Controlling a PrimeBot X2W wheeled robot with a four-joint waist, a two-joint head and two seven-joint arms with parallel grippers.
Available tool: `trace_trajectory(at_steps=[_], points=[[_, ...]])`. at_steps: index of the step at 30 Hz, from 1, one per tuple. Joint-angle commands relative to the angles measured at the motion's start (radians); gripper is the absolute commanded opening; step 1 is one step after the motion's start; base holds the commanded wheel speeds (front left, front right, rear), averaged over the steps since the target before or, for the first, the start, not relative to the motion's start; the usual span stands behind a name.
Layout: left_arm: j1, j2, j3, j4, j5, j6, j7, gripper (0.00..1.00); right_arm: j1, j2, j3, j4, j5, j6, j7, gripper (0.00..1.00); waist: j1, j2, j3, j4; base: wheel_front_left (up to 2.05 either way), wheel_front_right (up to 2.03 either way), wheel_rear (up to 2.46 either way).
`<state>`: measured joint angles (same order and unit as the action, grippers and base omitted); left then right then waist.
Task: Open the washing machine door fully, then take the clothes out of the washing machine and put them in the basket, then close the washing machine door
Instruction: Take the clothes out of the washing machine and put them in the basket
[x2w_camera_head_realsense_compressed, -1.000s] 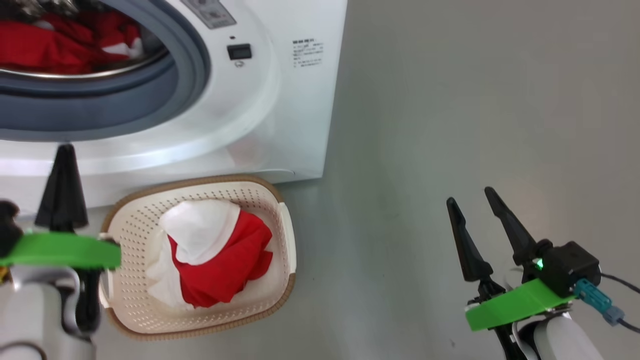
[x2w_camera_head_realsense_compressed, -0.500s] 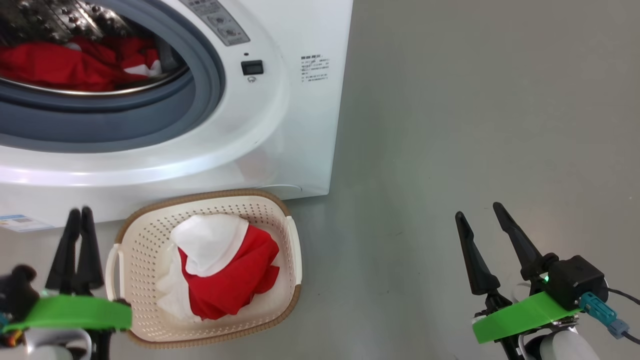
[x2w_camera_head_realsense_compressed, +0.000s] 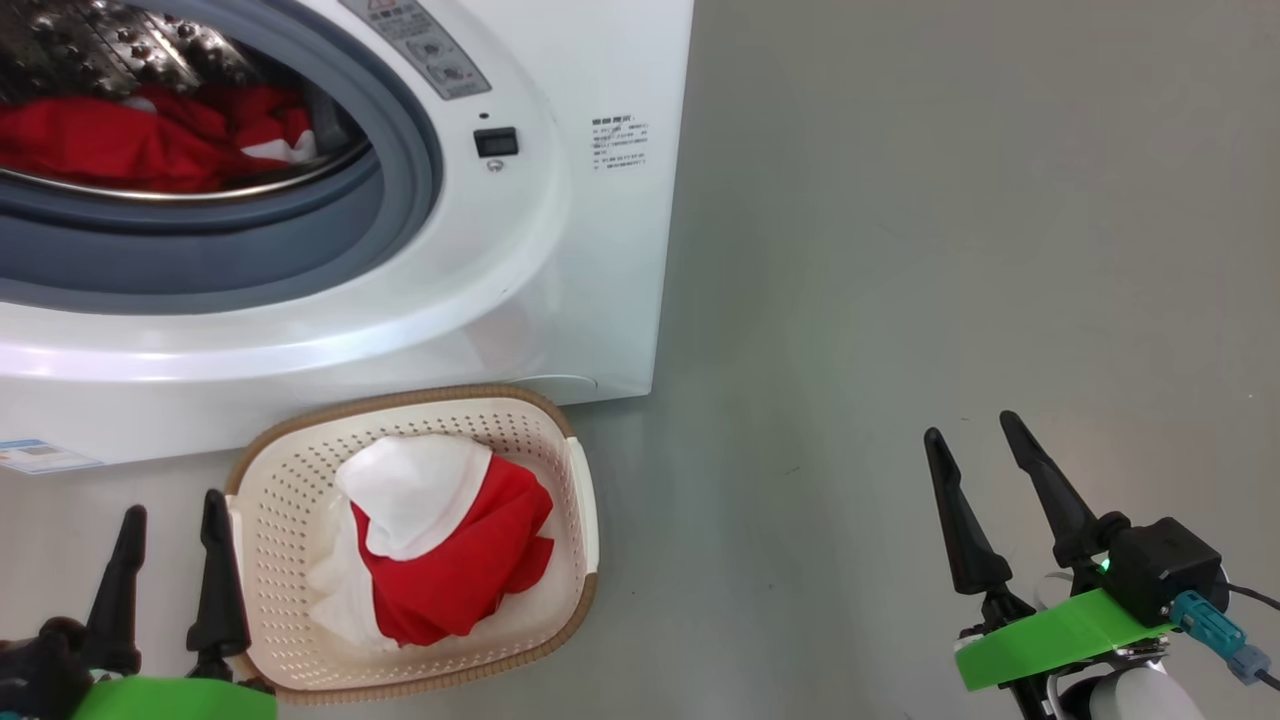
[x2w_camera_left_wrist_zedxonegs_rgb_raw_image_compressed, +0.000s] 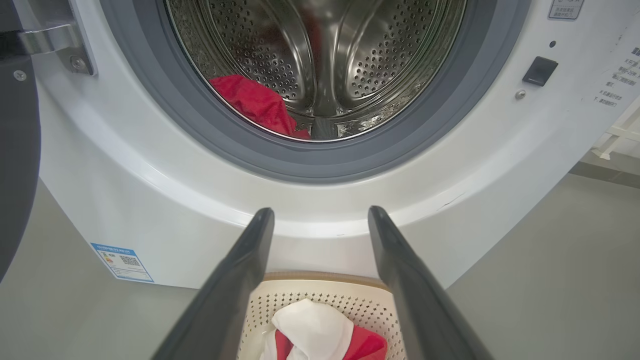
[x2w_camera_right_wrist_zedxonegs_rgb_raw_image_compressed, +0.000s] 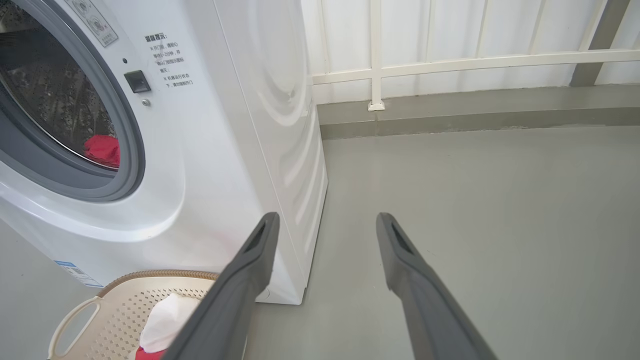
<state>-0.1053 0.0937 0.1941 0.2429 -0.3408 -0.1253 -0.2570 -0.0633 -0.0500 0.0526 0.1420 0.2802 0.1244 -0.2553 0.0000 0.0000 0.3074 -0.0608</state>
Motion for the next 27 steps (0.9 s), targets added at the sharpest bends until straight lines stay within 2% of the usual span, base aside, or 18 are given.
trace_trajectory(at_steps=[1,6,13,18,27], points=[[0.006,0.012,0.041,-0.032,0.006,-0.005,-0.005,1.00,0.012,0.000,0.020,-0.028,-0.003,0.006,-0.006,1.00,0.0000,0.0000,0.002,0.000,0.00,0.00,0.00],[0.003,0.011,0.043,-0.036,0.005,-0.005,-0.005,1.00,0.010,0.000,0.021,-0.030,-0.001,0.006,-0.006,1.00,0.0000,0.0000,0.008,-0.001,0.00,0.00,0.00],[-0.090,0.051,0.019,-0.005,0.022,-0.005,-0.005,1.00,-0.006,0.000,0.018,-0.036,0.004,0.006,-0.006,1.00,0.0000,0.0000,0.050,0.013,0.00,0.00,0.00],[-0.284,0.103,-0.002,0.103,0.064,-0.005,-0.005,1.00,-0.042,0.000,0.037,-0.037,0.009,0.006,-0.006,1.00,0.0000,0.0000,0.107,0.016,0.00,0.00,0.00],[-0.709,0.217,-0.055,0.437,0.108,-0.004,0.009,1.00,-0.106,0.000,0.077,-0.045,0.029,0.006,-0.006,1.00,0.0000,0.0000,0.219,-0.037,0.00,0.00,0.00]])
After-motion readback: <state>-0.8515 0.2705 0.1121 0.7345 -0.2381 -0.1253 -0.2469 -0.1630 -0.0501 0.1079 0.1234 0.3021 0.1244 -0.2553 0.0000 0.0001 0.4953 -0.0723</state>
